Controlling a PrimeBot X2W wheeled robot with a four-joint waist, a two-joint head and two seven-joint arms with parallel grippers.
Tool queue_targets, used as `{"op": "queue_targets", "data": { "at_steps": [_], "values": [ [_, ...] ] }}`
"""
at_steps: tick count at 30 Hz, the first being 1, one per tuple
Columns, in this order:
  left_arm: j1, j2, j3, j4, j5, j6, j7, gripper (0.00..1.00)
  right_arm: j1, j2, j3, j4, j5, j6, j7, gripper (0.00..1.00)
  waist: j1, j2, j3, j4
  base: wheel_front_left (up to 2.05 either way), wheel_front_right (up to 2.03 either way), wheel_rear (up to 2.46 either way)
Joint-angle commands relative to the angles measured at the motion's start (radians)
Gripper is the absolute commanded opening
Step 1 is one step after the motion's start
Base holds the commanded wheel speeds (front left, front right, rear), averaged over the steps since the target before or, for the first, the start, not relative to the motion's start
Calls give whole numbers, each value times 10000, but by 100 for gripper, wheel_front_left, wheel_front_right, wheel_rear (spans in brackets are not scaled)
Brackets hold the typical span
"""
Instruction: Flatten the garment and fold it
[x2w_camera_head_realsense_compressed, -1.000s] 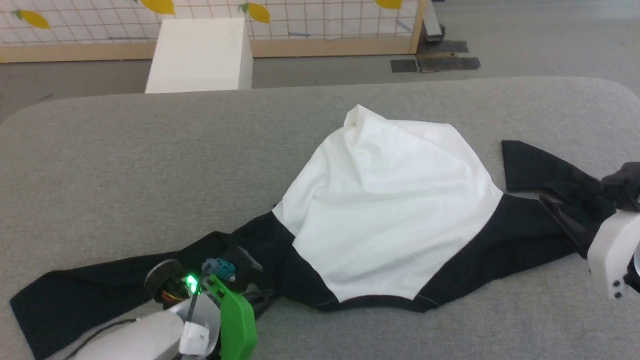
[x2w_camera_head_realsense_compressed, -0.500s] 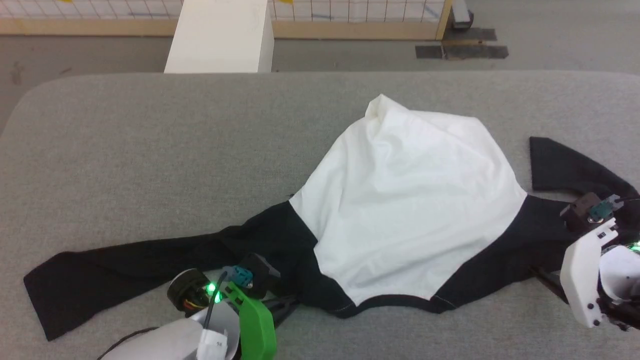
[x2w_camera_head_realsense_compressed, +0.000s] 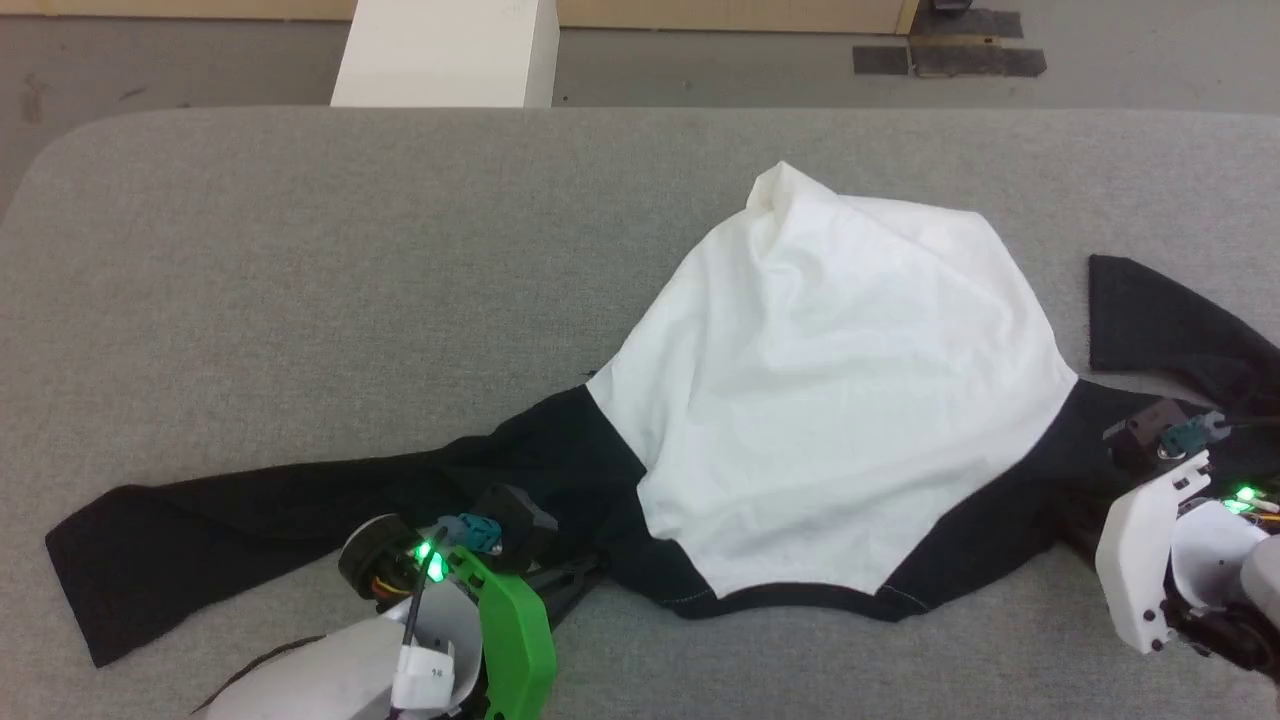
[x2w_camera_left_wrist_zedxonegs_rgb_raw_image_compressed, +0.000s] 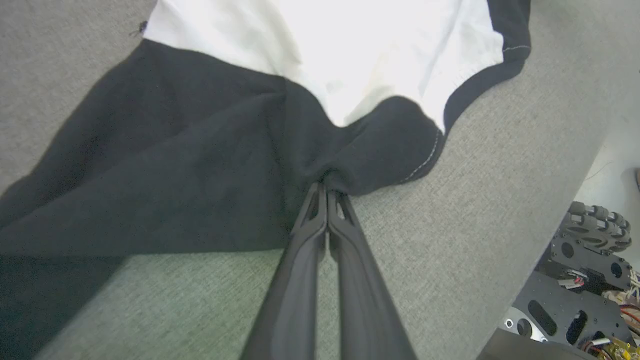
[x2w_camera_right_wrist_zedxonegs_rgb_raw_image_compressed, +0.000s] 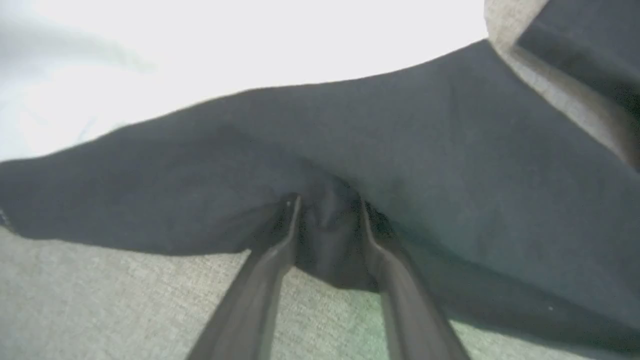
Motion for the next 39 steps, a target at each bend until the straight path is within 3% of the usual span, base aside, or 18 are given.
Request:
{"op": "queue_targets", "data": {
  "at_steps": [1,9,17,24,29,39],
  "values": [
    [94,-42,66,60,61,29,-180,0,246,227,443,350,-50,-19,-300,0,0,0,-249,-131,0,0,0],
    [345,-111,360,186,249,382,-1245,0,178,-522,373,-331,-240,-19,-2526,0,0,0,-1120,-240,0,0,0],
    [28,311,1351,-514,555,956,-2753,0,389,-978,-1272,-1940,-372,-19,-3611,0,0,0,-1690,-321,0,0,0],
    [-1276,902,2632,-1367,834,1365,-3188,0,69,-685,-3111,-3307,-1060,-19,-3513,0,0,0,-1761,-263,0,0,0],
    [-2892,1020,3373,-1453,1108,1457,-2944,0,-741,13,-4070,-4036,-1799,-19,-2904,0,0,0,-1469,-202,0,0,0],
    [-6166,287,3886,235,1679,865,-2366,0,-3774,1033,-4525,-3759,-2868,-19,-1677,0,0,0,54,-105,0,0,0]
  ]
}}
